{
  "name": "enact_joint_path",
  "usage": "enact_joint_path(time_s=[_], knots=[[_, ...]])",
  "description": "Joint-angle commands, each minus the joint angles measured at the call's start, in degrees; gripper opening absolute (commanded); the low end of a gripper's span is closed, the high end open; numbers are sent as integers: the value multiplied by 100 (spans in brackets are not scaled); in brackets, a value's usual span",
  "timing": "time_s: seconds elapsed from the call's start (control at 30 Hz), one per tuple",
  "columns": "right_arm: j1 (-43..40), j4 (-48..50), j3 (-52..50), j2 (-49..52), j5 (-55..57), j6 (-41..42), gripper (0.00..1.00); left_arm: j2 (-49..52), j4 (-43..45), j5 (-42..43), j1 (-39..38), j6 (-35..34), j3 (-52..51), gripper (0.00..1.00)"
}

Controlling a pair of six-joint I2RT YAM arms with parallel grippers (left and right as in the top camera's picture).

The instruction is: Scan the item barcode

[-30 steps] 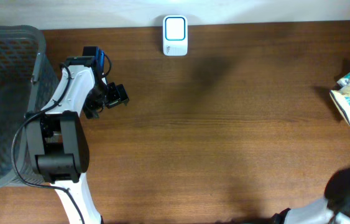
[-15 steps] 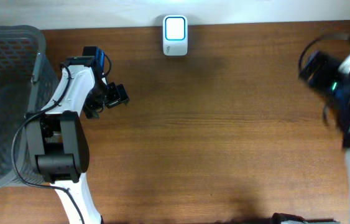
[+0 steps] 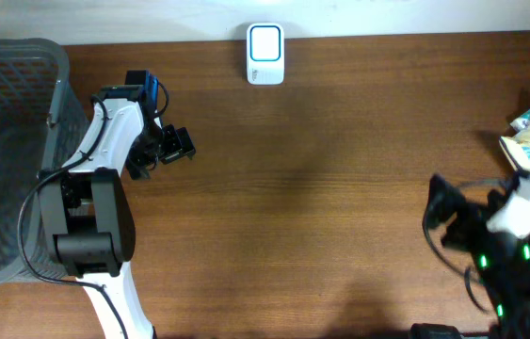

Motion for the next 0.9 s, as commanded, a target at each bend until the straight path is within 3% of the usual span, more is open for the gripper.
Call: enact_joint_path(time_s=[0.0,0.3,0.43,0.6,0.73,0.87], knots=[[52,-616,-85,-450,-177,26,99,-144,2,-39,11,-31,50,99],[52,-2048,-87,-496,-155,24,98,-144,2,-39,11,-31,50,99],[52,-2083,-90,-496,76,-562,98,-144,2,-39,11,-31,50,99],[52,-2076,-155,-496,52,-732,99,-144,2,-39,11,-31,50,100],[79,-1484,-691,-706,-61,-815,99,-144,2,-39,11,-31,50,99],[79,24,-1956,-1567,-658,-1360,99,-144,2,-39,11,-31,50,99]])
